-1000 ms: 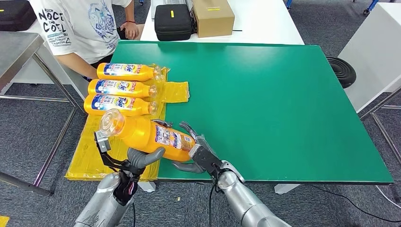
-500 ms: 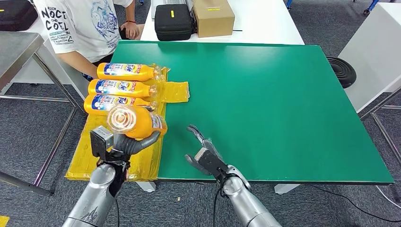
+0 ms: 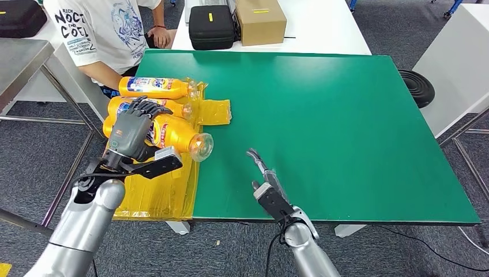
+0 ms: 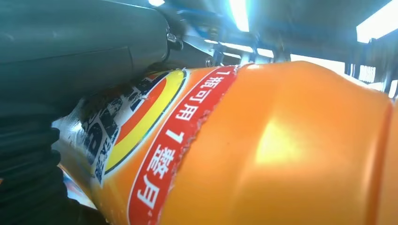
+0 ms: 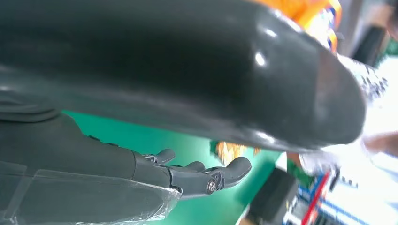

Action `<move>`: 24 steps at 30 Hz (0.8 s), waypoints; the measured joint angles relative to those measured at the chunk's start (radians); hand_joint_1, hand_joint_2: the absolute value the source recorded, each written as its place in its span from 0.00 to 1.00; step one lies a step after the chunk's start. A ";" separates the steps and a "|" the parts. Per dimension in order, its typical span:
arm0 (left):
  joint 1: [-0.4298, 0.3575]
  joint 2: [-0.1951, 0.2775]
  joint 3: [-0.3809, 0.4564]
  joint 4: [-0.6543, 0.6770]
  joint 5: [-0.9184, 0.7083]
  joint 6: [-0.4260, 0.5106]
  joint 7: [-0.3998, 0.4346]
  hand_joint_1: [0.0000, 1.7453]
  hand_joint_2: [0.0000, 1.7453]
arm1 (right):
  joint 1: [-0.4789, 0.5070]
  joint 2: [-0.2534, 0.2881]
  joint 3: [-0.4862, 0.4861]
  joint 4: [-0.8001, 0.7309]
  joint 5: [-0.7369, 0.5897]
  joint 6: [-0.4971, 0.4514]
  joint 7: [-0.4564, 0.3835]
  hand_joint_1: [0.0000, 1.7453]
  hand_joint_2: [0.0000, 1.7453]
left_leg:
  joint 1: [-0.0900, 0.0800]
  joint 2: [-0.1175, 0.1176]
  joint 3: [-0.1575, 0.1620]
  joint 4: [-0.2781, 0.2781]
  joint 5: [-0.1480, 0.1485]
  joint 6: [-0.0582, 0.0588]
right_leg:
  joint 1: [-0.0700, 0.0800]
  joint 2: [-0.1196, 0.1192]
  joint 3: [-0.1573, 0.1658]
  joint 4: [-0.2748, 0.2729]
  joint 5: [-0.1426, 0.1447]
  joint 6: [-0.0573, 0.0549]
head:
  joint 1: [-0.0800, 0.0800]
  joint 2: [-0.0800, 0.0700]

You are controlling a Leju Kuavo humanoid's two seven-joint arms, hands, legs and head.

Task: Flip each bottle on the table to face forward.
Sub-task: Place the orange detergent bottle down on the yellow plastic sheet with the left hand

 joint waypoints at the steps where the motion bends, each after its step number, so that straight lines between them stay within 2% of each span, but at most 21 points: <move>1: -0.017 0.023 -0.012 0.011 -0.026 -0.031 0.007 1.00 1.00 | 0.008 -0.002 -0.012 -0.018 -0.010 0.002 -0.001 0.00 0.00 | 0.000 0.000 0.000 0.000 0.000 0.000 | 0.000 0.000 0.000 0.000 0.000 0.000 | 0.000 0.000; 4: -0.061 0.091 -0.048 0.047 -0.046 -0.103 -0.003 1.00 1.00 | 0.028 -0.009 -0.043 -0.065 -0.030 0.008 -0.005 0.00 0.00 | 0.000 0.003 0.000 0.000 0.000 0.000 | 0.000 0.002 -0.001 0.000 0.000 0.000 | 0.000 0.000; 8: -0.129 0.198 -0.128 0.105 0.007 -0.273 -0.065 1.00 1.00 | 0.051 -0.014 -0.082 -0.113 -0.062 0.012 -0.018 0.00 0.00 | 0.000 0.004 0.000 0.000 0.000 0.000 | 0.000 0.003 -0.001 0.000 0.000 0.000 | 0.000 0.000; 10: -0.158 0.245 -0.164 0.128 0.036 -0.310 -0.083 1.00 1.00 | 0.059 -0.018 -0.098 -0.130 -0.069 0.014 -0.019 0.00 0.00 | 0.001 0.004 0.000 0.000 0.000 -0.001 | 0.000 0.005 -0.002 0.000 0.000 0.000 | 0.000 0.000; 13: -0.197 0.291 -0.206 0.152 0.056 -0.337 -0.086 1.00 1.00 | 0.065 -0.021 -0.112 -0.144 -0.070 0.015 -0.019 0.00 0.00 | 0.001 0.005 0.000 0.000 0.000 -0.001 | 0.000 0.005 -0.002 0.000 0.000 0.000 | 0.000 0.000; 18: -0.252 0.373 -0.306 0.178 0.117 -0.454 -0.084 1.00 1.00 | 0.066 -0.022 -0.127 -0.160 -0.075 0.015 -0.019 0.00 0.00 | 0.001 0.005 0.000 0.000 0.000 -0.001 | 0.000 0.005 -0.002 0.000 0.000 0.000 | 0.000 0.000; 24: -0.264 0.443 -0.377 0.204 0.190 -0.484 -0.084 1.00 1.00 | 0.065 -0.022 -0.147 -0.181 -0.084 0.012 -0.019 0.00 0.00 | 0.001 0.005 0.000 0.000 0.000 -0.001 | 0.001 0.005 -0.002 0.000 0.000 -0.001 | 0.000 0.000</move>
